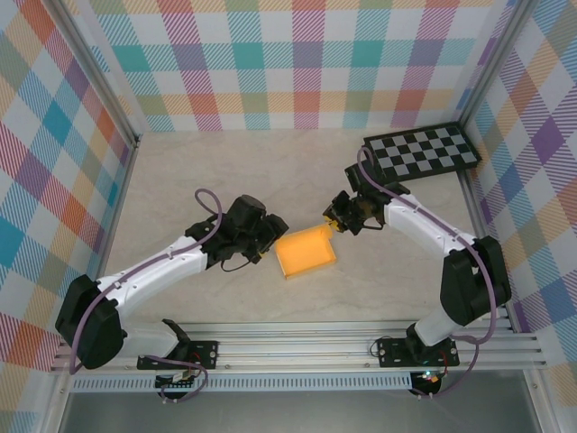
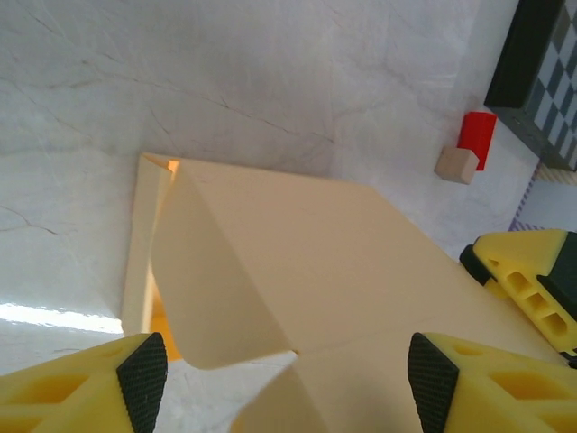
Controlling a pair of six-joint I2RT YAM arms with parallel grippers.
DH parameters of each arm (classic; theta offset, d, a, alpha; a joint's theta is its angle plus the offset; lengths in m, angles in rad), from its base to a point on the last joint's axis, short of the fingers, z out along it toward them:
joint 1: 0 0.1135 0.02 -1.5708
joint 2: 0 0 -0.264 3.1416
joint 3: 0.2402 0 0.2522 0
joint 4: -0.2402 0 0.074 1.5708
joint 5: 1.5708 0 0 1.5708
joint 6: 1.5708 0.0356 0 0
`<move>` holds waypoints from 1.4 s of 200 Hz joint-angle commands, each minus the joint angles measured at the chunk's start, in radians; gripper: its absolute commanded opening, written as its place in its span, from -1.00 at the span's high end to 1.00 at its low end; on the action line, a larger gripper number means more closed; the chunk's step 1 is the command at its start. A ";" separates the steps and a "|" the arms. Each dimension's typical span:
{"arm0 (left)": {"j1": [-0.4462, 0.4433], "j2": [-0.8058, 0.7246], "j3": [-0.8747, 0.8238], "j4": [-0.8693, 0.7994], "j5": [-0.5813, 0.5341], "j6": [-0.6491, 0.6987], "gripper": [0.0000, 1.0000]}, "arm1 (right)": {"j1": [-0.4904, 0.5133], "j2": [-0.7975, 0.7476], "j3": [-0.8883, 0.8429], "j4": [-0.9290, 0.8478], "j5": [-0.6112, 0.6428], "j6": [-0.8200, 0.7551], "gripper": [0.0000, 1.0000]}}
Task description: Fold the paper box
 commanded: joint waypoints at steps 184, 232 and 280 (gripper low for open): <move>-0.057 0.194 0.074 -0.058 -0.068 0.209 0.23 | 0.068 -0.060 -0.141 0.027 0.018 -0.004 0.62; -0.057 0.236 0.060 -0.091 -0.050 0.276 0.28 | 0.079 -0.089 -0.181 0.054 -0.012 0.029 0.61; -0.058 0.245 0.118 -0.161 -0.111 0.319 0.28 | 0.084 -0.088 -0.130 0.039 -0.036 0.056 0.57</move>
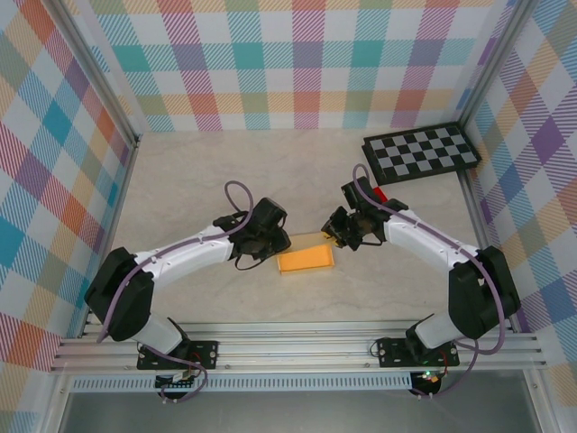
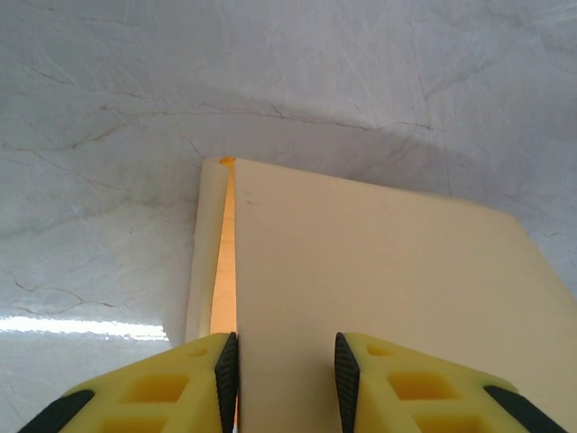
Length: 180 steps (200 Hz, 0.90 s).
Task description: Fold the paper box
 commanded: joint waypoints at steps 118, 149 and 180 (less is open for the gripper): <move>0.001 0.074 0.105 -0.115 0.003 0.064 0.27 | 0.018 0.085 0.070 -0.059 -0.049 -0.035 0.24; 0.009 0.079 0.111 -0.118 0.014 0.066 0.23 | 0.017 0.120 0.078 -0.046 -0.069 -0.048 0.20; 0.015 0.085 0.113 -0.123 0.009 0.069 0.11 | 0.017 0.146 0.101 -0.059 -0.092 -0.059 0.17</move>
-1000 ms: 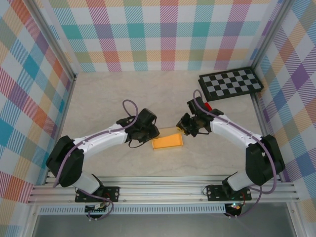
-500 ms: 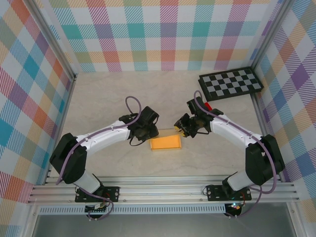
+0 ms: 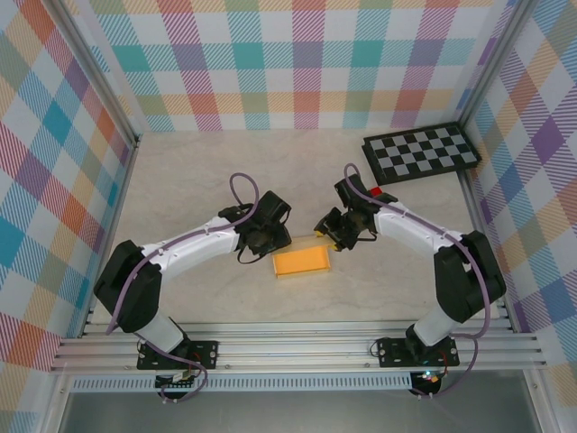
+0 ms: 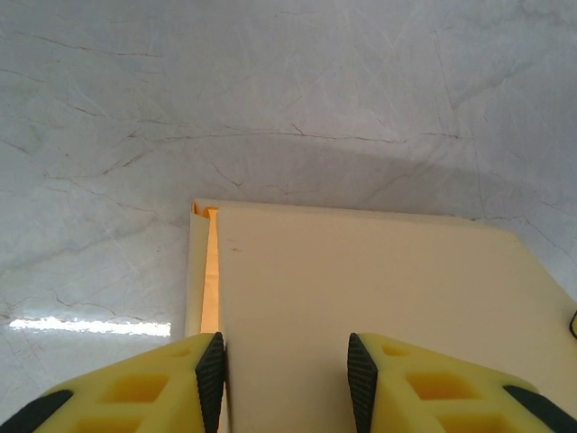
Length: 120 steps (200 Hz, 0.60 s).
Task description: Fold the paper box
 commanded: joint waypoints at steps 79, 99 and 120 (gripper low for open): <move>0.002 0.053 0.044 -0.016 0.050 0.020 0.05 | 0.026 0.028 0.004 0.117 -0.177 0.077 0.30; 0.002 0.055 0.041 -0.018 0.045 0.026 0.07 | 0.029 0.026 0.010 0.082 -0.141 0.042 0.35; 0.002 0.050 0.026 -0.020 0.032 0.025 0.10 | 0.032 0.013 0.015 0.010 -0.058 -0.021 0.32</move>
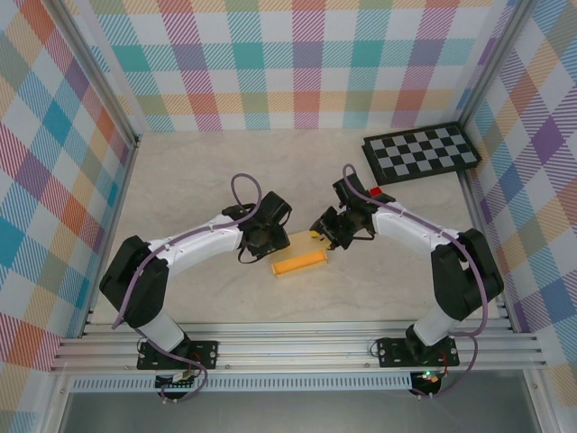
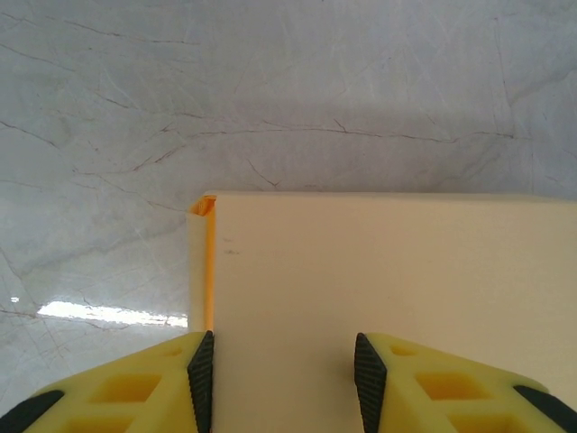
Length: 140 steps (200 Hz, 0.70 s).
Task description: Fold the paper box
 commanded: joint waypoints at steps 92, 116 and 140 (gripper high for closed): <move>-0.023 0.015 -0.042 -0.014 -0.071 0.041 0.22 | 0.025 -0.077 0.042 -0.249 0.220 -0.239 0.20; -0.036 0.023 -0.042 -0.039 -0.116 0.051 0.24 | 0.025 -0.094 0.039 -0.273 0.235 -0.270 0.21; -0.043 0.030 -0.047 -0.040 -0.131 0.054 0.24 | 0.028 -0.091 0.036 -0.287 0.211 -0.317 0.25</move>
